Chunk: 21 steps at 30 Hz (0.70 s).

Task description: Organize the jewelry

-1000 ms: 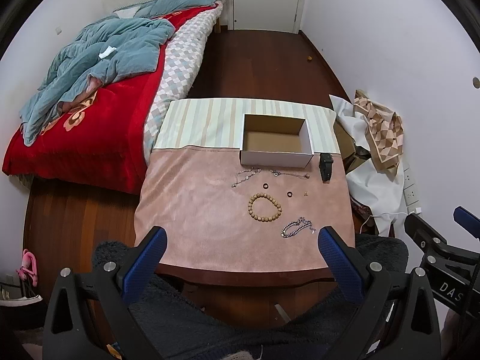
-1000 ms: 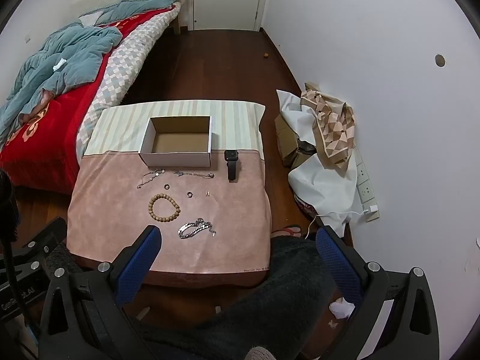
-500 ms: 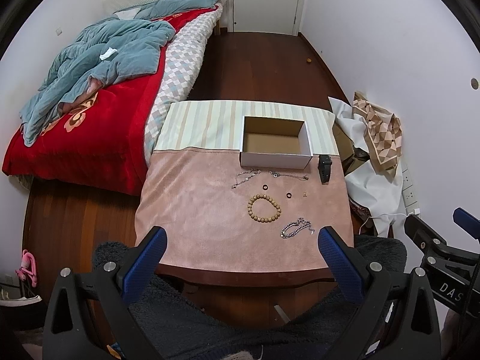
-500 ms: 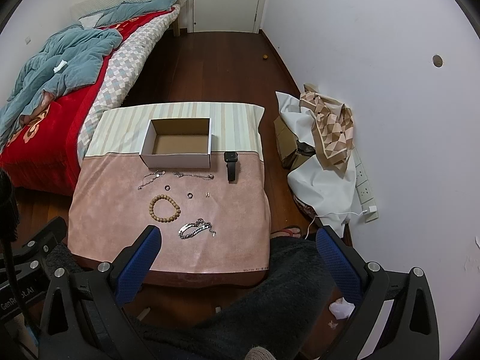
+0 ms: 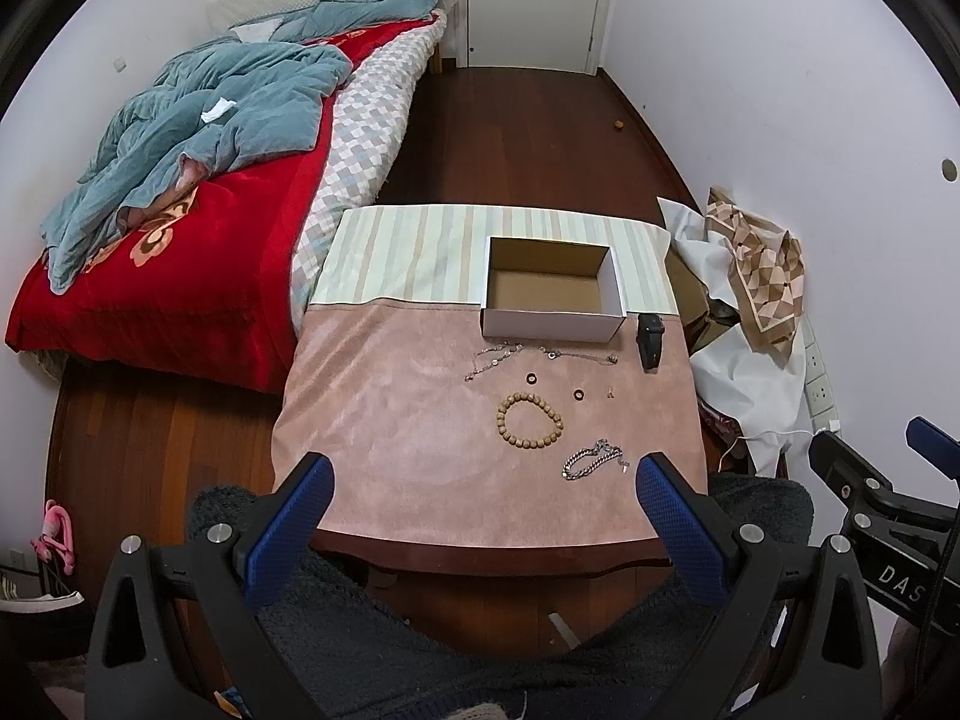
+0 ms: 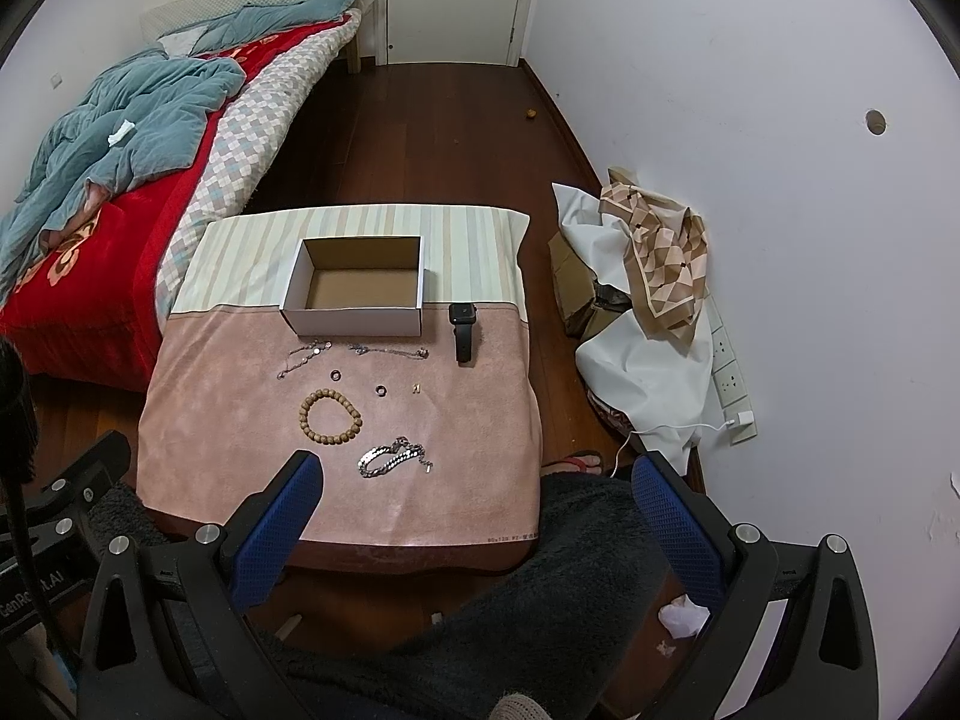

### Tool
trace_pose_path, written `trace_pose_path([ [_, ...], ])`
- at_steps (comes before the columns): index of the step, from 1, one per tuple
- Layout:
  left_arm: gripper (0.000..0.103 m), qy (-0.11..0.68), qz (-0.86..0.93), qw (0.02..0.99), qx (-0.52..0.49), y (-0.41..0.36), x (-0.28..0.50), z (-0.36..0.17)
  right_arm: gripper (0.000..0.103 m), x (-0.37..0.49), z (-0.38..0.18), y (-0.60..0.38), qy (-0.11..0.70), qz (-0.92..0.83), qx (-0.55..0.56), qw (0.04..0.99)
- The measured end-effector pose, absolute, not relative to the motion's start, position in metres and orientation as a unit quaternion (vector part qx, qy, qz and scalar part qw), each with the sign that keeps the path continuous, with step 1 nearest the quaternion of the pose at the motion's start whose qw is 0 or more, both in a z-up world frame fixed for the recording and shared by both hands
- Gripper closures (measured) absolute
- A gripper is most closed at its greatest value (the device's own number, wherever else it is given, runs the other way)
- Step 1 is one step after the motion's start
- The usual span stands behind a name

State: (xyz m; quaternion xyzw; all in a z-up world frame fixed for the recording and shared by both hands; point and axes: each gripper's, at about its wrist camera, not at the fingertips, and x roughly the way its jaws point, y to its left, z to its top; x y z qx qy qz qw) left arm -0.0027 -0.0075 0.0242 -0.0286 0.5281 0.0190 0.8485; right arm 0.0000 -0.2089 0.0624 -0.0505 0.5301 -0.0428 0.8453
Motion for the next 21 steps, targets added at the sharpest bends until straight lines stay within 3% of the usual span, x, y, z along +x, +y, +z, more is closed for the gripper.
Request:
trace_pose_path([
  [21, 0.0, 0.528, 0.019, 0.849, -0.029, -0.0083, -0.0033, 0.0272, 0.0, -0.0018, 0.0676, -0.2133, 0.527, -0.044, -0.05, 0.847],
])
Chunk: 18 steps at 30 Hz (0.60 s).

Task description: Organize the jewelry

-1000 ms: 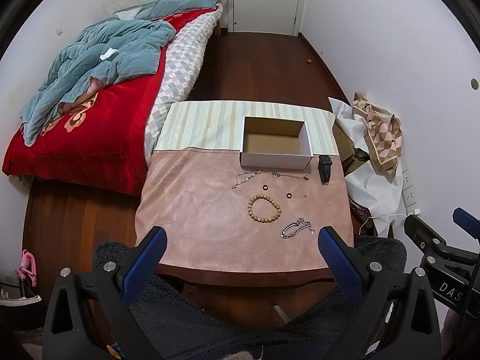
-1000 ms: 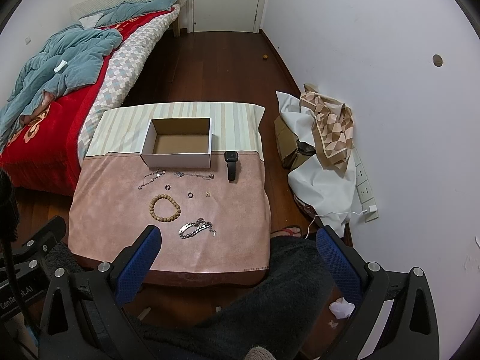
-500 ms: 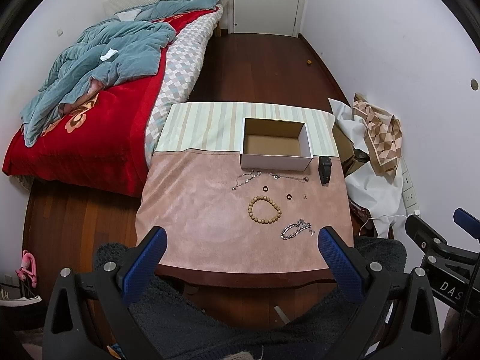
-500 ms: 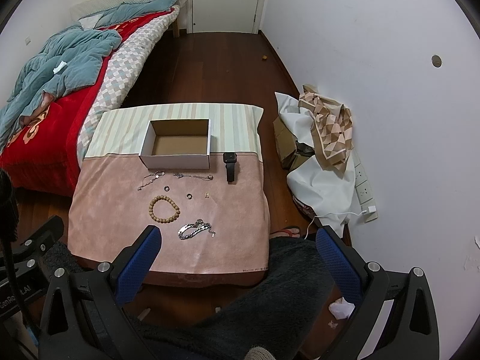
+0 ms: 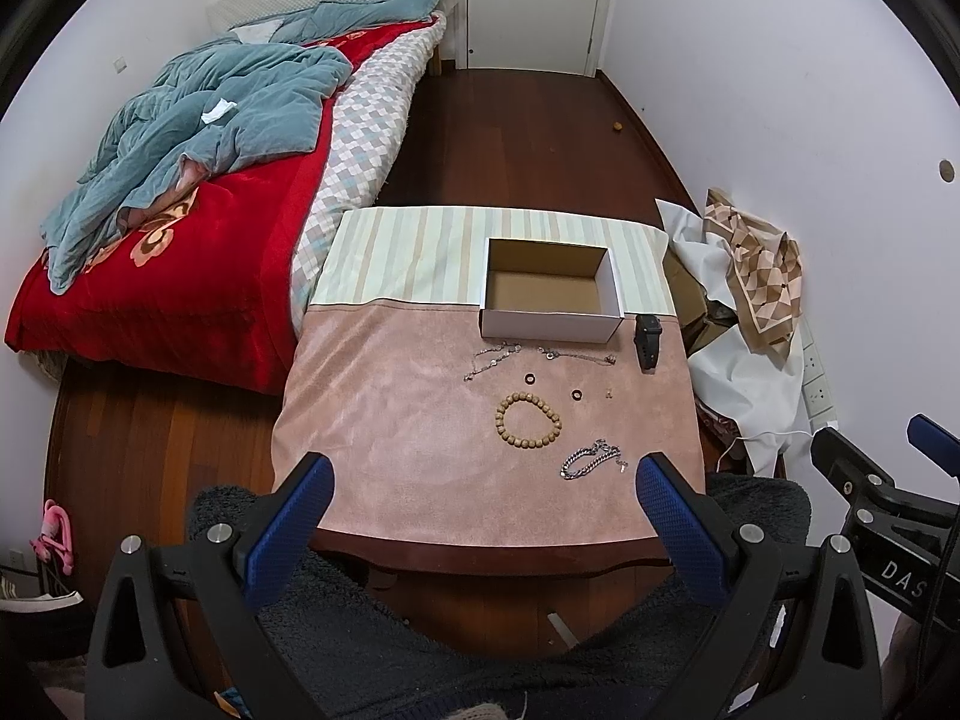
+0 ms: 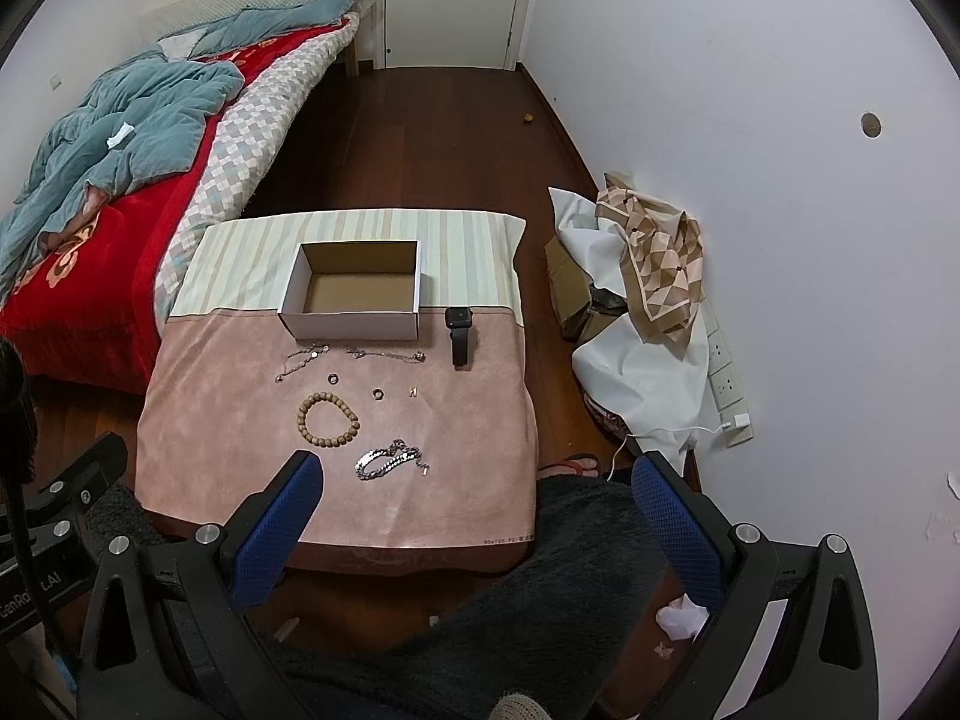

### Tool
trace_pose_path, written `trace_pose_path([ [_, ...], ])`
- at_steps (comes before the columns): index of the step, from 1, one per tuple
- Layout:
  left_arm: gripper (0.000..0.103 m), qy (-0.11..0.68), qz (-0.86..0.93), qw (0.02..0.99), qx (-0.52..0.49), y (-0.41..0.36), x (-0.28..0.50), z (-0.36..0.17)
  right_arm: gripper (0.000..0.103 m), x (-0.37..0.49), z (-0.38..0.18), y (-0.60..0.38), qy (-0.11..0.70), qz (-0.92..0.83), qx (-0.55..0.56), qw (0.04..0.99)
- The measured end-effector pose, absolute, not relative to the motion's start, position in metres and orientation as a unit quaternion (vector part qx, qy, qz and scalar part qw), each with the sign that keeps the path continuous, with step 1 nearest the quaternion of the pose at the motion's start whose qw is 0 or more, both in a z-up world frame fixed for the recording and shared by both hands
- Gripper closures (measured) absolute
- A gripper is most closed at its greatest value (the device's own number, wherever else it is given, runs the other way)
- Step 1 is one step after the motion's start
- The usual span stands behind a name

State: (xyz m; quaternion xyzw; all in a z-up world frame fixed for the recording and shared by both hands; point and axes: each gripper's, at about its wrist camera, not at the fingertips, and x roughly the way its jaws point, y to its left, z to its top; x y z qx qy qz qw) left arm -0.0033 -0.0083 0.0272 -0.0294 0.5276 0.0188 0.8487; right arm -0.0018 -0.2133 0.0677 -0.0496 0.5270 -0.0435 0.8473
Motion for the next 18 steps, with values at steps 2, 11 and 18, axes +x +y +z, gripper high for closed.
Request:
trace_pose_path([
  [2, 0.0, 0.527, 0.019, 0.849, -0.029, -0.008, -0.0039, 0.0258, 0.0, -0.0013, 0.0675, -0.213, 0.527, -0.044, -0.05, 0.847],
  [11, 0.0, 0.525, 0.017, 0.85, -0.028, -0.0125, -0.0045, 0.0298, 0.0, -0.0022, 0.068, -0.2123, 0.526, -0.044, -0.051, 0.848],
  [18, 0.0, 0.525, 0.016, 0.85, -0.029, -0.0152, -0.003, 0.0322, 0.0, -0.0023, 0.0721, -0.2158, 0.524, -0.044, -0.052, 0.849],
])
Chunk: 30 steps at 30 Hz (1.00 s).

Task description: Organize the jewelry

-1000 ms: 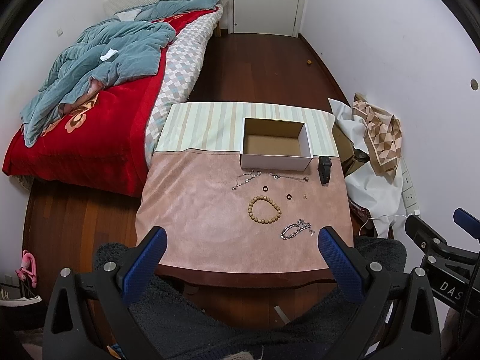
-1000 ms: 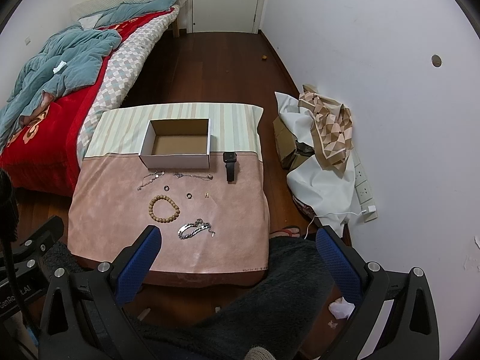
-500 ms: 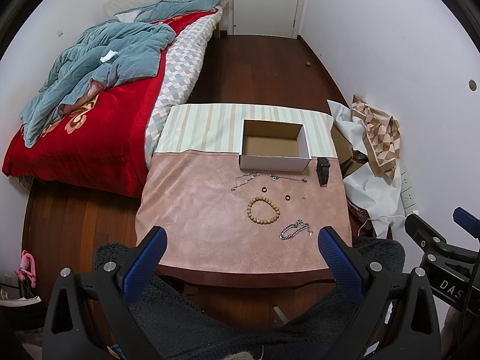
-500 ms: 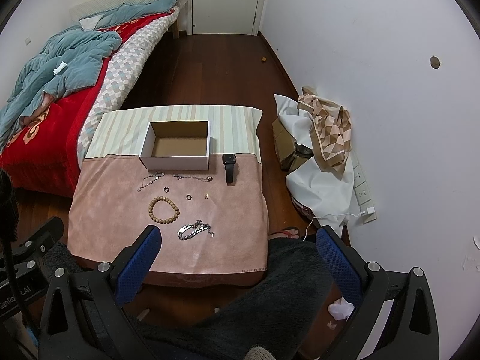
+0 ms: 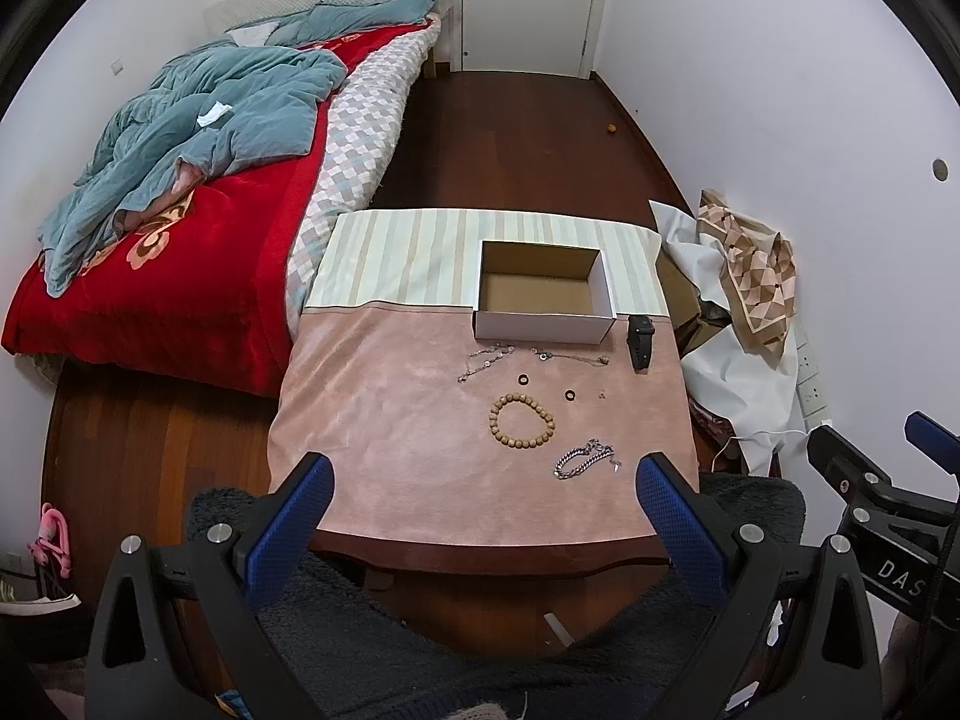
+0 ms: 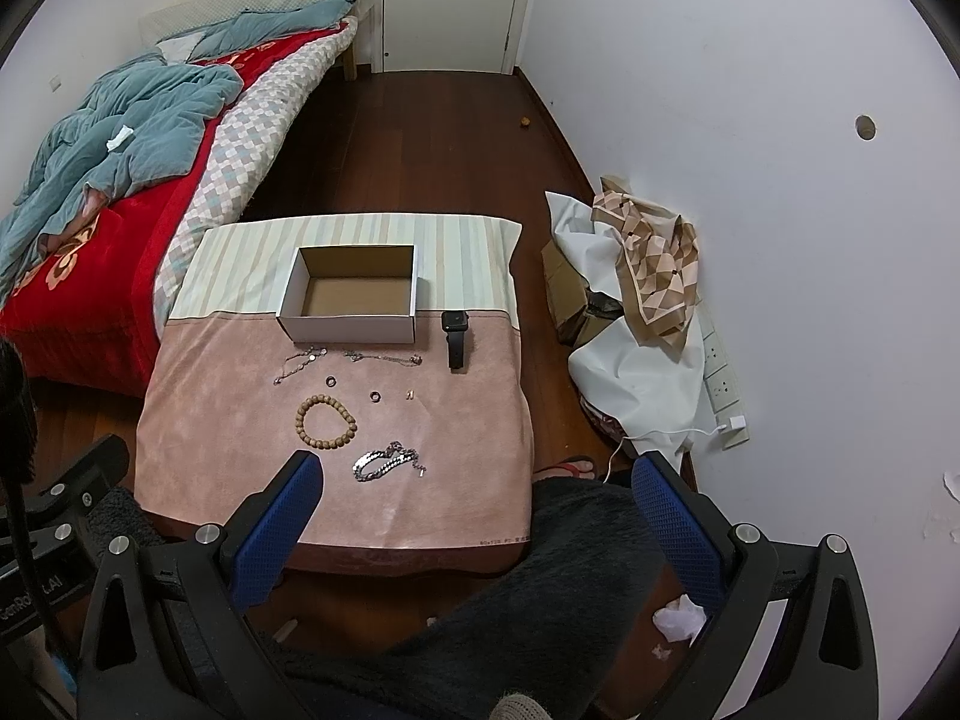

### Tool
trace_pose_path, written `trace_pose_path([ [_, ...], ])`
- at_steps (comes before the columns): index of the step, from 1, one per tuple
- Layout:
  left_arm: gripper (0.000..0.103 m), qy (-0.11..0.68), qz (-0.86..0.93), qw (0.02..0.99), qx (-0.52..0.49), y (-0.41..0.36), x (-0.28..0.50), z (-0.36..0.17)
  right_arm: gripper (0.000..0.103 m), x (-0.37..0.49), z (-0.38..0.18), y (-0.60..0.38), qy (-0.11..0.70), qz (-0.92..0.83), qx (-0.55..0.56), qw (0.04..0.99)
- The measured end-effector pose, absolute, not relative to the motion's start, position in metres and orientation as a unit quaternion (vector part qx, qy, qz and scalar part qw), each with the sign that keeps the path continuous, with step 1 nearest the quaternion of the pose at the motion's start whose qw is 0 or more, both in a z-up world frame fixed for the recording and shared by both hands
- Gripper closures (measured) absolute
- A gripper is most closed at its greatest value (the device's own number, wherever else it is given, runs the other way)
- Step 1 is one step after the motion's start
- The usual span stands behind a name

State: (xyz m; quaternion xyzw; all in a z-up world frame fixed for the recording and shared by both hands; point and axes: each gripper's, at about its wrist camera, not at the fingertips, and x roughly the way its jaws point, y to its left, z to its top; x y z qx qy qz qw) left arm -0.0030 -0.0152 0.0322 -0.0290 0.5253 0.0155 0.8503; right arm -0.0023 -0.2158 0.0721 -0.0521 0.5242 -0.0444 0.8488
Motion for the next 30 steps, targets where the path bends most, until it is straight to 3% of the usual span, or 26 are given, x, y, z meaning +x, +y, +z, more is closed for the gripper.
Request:
trace_pose_path([
  [9, 0.0, 0.5, 0.043, 0.865, -0.013, -0.013, 0.009, 0.024, 0.0, -0.001, 0.073, -0.216, 0.519, -0.044, -0.048, 0.852],
  [17, 0.0, 0.506, 0.095, 0.857, 0.011, 0.01, 0.057, -0.028, 0.0, 0.033, 0.044, -0.216, 0.516, -0.046, -0.038, 0.855],
  [25, 0.0, 0.572, 0.115, 0.81, 0.052, 0.017, 0.091, -0.125, 0.0, 0.085, -0.046, -0.222, 0.568, -0.055, -0.029, 0.821],
  [30, 0.0, 0.61, 0.121, 0.78, 0.072, 0.019, 0.096, -0.18, 0.014, 0.101, -0.134, -0.233, 0.626, -0.051, 0.006, 0.778],
])
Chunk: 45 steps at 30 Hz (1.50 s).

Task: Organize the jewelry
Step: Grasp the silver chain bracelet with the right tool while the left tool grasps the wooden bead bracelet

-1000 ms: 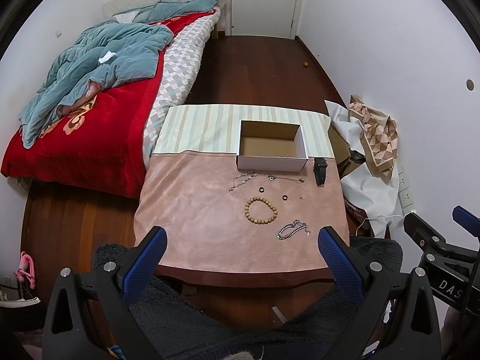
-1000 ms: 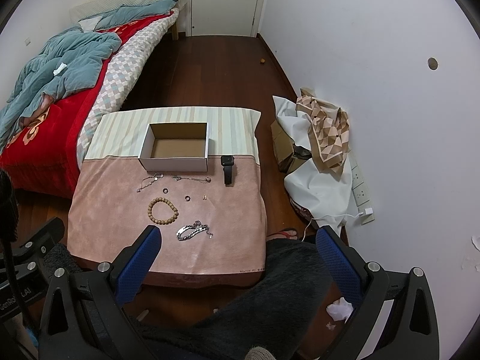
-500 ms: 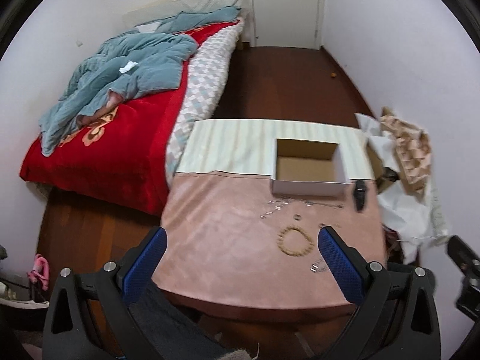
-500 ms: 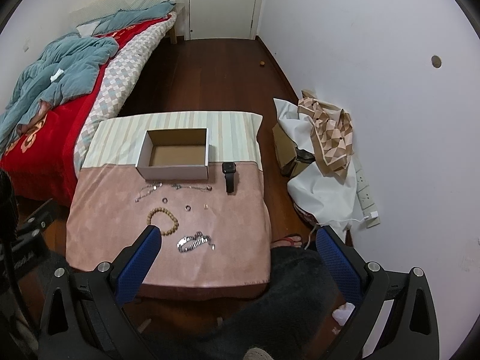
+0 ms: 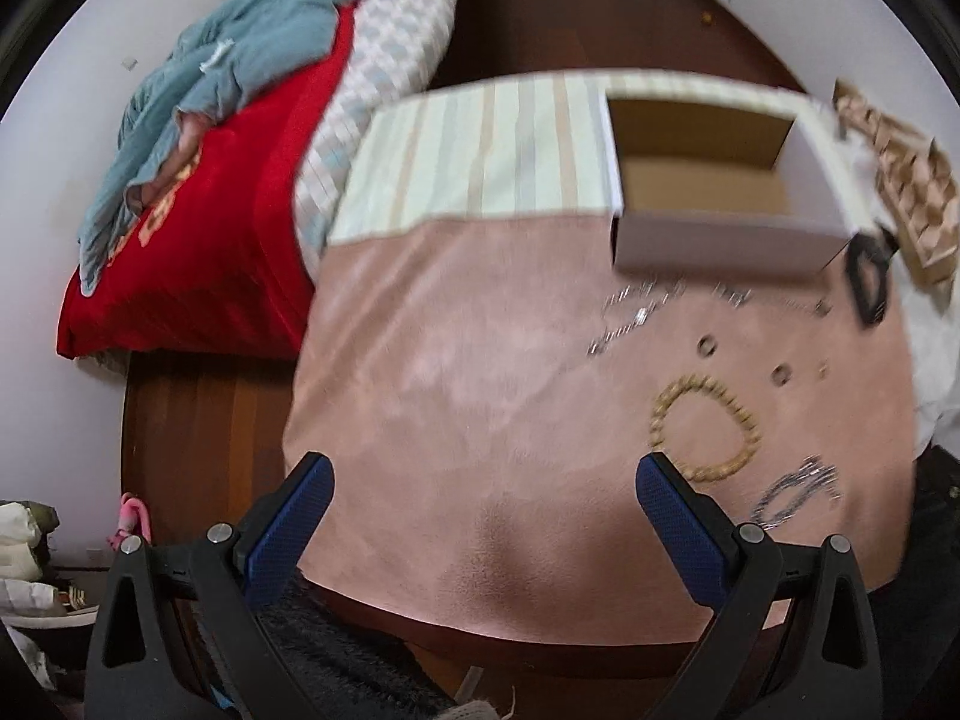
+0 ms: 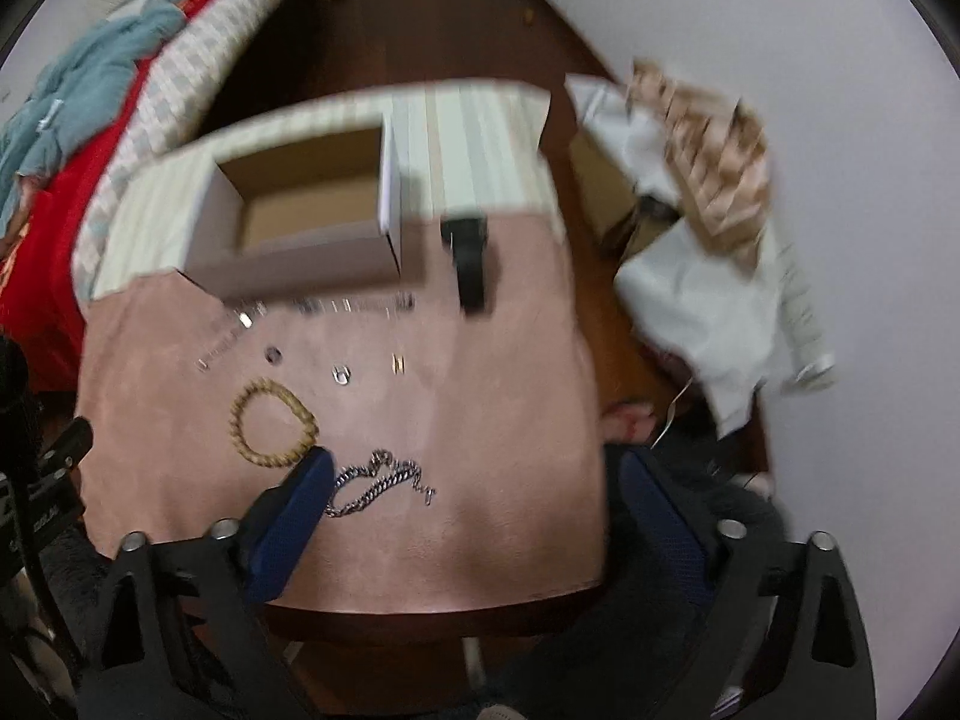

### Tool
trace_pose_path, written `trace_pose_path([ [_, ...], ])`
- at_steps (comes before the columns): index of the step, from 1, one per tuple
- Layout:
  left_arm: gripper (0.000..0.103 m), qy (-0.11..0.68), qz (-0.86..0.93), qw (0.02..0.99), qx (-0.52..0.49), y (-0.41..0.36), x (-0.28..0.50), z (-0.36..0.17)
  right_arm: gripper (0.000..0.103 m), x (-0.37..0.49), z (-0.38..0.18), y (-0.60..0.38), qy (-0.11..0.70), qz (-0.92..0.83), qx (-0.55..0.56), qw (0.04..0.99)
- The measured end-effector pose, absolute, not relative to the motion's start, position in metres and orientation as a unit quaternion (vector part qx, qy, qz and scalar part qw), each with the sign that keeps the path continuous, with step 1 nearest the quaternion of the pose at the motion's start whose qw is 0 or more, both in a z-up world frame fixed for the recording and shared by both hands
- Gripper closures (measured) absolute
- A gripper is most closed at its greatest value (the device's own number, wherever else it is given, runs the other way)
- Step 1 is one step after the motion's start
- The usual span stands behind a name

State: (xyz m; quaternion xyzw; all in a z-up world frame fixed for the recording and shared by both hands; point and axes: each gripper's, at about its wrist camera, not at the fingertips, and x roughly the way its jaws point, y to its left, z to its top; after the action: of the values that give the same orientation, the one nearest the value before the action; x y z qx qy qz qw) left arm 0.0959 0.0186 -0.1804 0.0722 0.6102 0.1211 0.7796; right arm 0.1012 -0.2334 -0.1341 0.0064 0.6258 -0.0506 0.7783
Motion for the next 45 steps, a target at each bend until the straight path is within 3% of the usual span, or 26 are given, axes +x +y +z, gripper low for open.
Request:
trace_pose_path([
  [2, 0.0, 0.619, 0.124, 0.771, 0.078, 0.019, 0.095, -0.196, 0.024, 0.104, -0.174, -0.237, 0.65, -0.049, 0.027, 0.758],
  [6, 0.0, 0.633, 0.129, 0.759, 0.082, 0.022, 0.096, -0.22, 0.032, 0.101, -0.225, -0.236, 0.673, -0.041, 0.07, 0.735],
  [10, 0.0, 0.637, 0.136, 0.754, 0.086, 0.025, 0.102, -0.229, 0.038, 0.096, -0.254, -0.226, 0.686, -0.03, 0.086, 0.722],
  [15, 0.0, 0.641, 0.135, 0.751, 0.083, 0.025, 0.107, -0.233, 0.059, 0.094, -0.269, -0.202, 0.687, -0.036, 0.039, 0.725],
  [17, 0.0, 0.643, 0.128, 0.751, 0.083, 0.021, 0.109, -0.236, 0.094, 0.091, -0.267, -0.195, 0.673, -0.038, 0.019, 0.739],
  [28, 0.001, 0.673, 0.056, 0.736, 0.052, -0.006, 0.13, -0.274, 0.095, 0.083, -0.245, -0.224, 0.657, -0.055, 0.065, 0.749],
  [37, 0.056, 0.662, 0.011, 0.747, 0.059, -0.023, 0.132, -0.276, 0.096, 0.092, -0.242, -0.23, 0.653, -0.056, 0.064, 0.752],
  [39, 0.085, 0.659, -0.01, 0.75, 0.054, -0.027, 0.13, -0.274, 0.096, 0.096, -0.245, -0.235, 0.654, -0.055, 0.063, 0.752],
  [40, 0.092, 0.659, -0.016, 0.75, 0.054, -0.029, 0.129, -0.273, 0.101, 0.097, -0.246, -0.235, 0.654, -0.055, 0.063, 0.752],
  [45, 0.096, 0.648, -0.031, 0.76, 0.052, -0.028, 0.122, -0.266, 0.101, 0.1, -0.244, -0.234, 0.651, -0.052, 0.061, 0.755],
])
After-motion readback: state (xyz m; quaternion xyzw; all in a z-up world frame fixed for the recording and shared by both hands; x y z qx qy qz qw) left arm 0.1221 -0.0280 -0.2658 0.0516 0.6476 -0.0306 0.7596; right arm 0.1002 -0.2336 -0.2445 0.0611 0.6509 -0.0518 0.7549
